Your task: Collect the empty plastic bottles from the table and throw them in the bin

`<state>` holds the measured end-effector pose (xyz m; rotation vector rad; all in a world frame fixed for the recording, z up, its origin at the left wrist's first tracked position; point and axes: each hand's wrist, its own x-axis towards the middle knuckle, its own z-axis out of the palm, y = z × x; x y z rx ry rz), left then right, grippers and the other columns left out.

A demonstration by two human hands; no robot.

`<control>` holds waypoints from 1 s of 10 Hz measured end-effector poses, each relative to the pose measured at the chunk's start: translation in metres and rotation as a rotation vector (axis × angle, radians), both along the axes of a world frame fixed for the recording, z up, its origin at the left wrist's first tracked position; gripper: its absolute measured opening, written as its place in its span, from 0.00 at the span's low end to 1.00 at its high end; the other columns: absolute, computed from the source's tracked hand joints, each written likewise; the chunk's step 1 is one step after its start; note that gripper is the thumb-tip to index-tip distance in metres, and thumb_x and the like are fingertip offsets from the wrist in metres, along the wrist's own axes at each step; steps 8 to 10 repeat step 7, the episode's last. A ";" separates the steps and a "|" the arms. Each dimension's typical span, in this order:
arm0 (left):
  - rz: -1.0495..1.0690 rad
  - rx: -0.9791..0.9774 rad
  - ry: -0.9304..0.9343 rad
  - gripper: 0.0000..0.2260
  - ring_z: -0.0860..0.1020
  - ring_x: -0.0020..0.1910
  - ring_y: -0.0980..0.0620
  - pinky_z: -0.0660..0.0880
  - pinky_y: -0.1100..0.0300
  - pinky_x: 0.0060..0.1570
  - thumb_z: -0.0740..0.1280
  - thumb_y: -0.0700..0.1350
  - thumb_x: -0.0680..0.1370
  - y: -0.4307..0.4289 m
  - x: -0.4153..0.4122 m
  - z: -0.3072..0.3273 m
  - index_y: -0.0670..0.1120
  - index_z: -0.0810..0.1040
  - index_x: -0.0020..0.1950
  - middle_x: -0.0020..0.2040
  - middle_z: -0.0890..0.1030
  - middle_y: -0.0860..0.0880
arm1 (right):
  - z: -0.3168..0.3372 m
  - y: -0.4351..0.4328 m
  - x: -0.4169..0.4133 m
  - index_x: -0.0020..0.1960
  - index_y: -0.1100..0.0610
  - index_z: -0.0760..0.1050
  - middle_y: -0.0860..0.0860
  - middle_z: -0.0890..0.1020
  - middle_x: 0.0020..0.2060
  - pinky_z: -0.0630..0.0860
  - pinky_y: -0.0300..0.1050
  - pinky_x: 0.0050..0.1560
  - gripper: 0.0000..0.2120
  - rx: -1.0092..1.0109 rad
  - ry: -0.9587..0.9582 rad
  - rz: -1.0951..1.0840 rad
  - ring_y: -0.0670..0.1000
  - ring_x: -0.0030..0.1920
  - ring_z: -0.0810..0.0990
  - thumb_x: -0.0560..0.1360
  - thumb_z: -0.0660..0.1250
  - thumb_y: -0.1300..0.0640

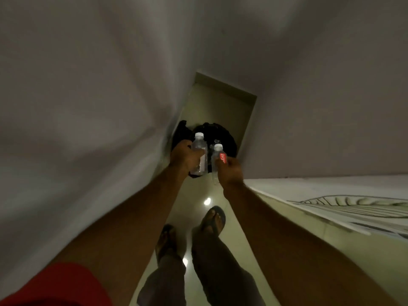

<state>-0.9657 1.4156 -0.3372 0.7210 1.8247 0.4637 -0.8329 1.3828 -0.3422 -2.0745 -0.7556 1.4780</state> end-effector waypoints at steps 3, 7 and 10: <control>-0.176 -0.072 0.053 0.20 0.81 0.54 0.40 0.78 0.49 0.54 0.65 0.57 0.78 0.062 0.019 -0.135 0.42 0.79 0.58 0.56 0.82 0.40 | -0.130 0.064 0.009 0.59 0.59 0.79 0.56 0.82 0.50 0.75 0.47 0.50 0.27 -0.151 -0.152 0.062 0.59 0.54 0.81 0.77 0.62 0.36; -0.185 0.046 0.062 0.16 0.80 0.56 0.40 0.76 0.47 0.60 0.62 0.49 0.75 0.033 0.007 -0.112 0.44 0.79 0.58 0.56 0.82 0.42 | -0.101 0.032 -0.010 0.63 0.64 0.77 0.58 0.82 0.56 0.77 0.53 0.58 0.15 -0.020 0.072 -0.163 0.59 0.57 0.80 0.79 0.65 0.59; -0.185 0.046 0.062 0.16 0.80 0.56 0.40 0.76 0.47 0.60 0.62 0.49 0.75 0.033 0.007 -0.112 0.44 0.79 0.58 0.56 0.82 0.42 | -0.101 0.032 -0.010 0.63 0.64 0.77 0.58 0.82 0.56 0.77 0.53 0.58 0.15 -0.020 0.072 -0.163 0.59 0.57 0.80 0.79 0.65 0.59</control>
